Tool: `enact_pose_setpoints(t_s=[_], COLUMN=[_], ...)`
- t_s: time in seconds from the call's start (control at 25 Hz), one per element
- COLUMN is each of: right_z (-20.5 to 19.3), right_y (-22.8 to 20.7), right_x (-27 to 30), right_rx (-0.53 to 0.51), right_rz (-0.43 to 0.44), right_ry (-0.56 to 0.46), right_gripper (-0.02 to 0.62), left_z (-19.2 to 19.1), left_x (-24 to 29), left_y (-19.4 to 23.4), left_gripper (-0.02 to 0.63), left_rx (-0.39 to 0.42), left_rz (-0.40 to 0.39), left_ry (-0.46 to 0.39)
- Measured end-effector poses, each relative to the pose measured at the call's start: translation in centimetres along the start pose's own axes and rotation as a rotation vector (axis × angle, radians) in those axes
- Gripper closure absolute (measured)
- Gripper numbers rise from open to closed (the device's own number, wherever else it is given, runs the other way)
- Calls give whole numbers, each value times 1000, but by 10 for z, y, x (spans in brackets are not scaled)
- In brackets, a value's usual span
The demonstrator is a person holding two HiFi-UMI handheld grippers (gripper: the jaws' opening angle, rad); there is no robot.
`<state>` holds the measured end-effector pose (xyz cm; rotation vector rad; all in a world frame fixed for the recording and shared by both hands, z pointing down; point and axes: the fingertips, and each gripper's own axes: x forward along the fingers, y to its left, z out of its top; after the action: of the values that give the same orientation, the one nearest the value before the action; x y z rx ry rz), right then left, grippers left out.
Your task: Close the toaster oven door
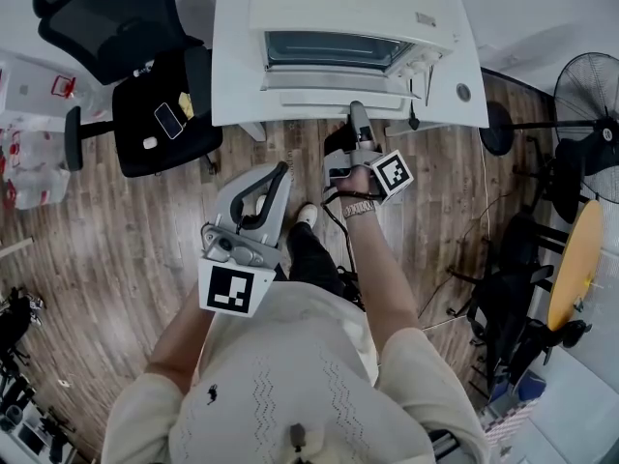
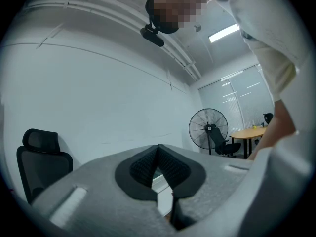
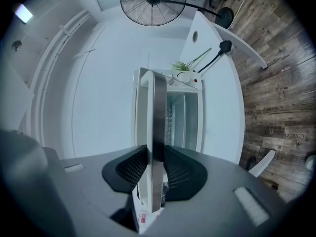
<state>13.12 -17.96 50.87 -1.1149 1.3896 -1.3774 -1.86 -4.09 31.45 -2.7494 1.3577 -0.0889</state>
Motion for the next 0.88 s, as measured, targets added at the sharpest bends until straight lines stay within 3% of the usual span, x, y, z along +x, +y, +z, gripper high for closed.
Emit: enact_pose_setpoints(t_s=[0.88], right_z=[5], right_y=[20], right_x=[22], right_rx=[-1], right_rz=[1], right_ry=[-9], right_gripper=[483], left_z=[9], left_x=[-5], left_y=[16], left_gripper=[601], left_rx=[-6], left_rz=[50], left_ry=[-14])
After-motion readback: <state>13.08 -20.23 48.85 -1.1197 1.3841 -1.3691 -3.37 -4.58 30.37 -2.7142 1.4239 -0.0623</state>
